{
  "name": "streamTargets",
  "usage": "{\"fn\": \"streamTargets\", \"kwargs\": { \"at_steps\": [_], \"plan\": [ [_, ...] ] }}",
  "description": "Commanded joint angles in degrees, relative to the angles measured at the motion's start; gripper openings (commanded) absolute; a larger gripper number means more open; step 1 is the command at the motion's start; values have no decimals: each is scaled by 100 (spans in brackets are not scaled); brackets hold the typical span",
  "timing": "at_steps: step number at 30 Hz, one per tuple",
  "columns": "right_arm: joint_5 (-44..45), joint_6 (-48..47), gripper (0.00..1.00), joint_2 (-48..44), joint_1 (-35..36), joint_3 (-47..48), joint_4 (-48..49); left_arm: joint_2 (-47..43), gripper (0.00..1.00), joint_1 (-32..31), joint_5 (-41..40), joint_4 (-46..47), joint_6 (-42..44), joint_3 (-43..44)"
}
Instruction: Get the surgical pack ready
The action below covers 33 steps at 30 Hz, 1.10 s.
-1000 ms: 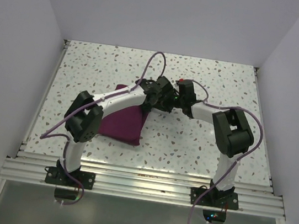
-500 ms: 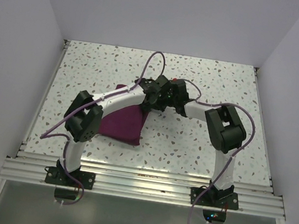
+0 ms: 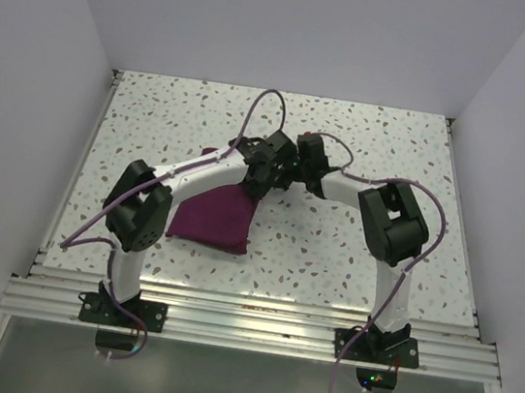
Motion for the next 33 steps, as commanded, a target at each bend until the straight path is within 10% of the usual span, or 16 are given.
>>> {"fn": "streamTargets", "kwargs": {
  "at_steps": [1, 9, 23, 33],
  "plan": [
    [-38, -649, 4, -696, -229, -139, -832, -655, 52, 72, 436, 138, -3, 159],
    [-304, -2222, 20, -1900, -739, -298, -2654, -1596, 51, 504, 1271, 480, -372, -94],
    [-2333, -1056, 0, 224, -547, 2136, -1521, -2765, 13, 504, 2659, 1938, -970, -2564],
    [-2650, -1062, 0, 374, -607, 601, -747, -2888, 9, 293, 3635, 3081, -1339, -3734]
  ]
}}
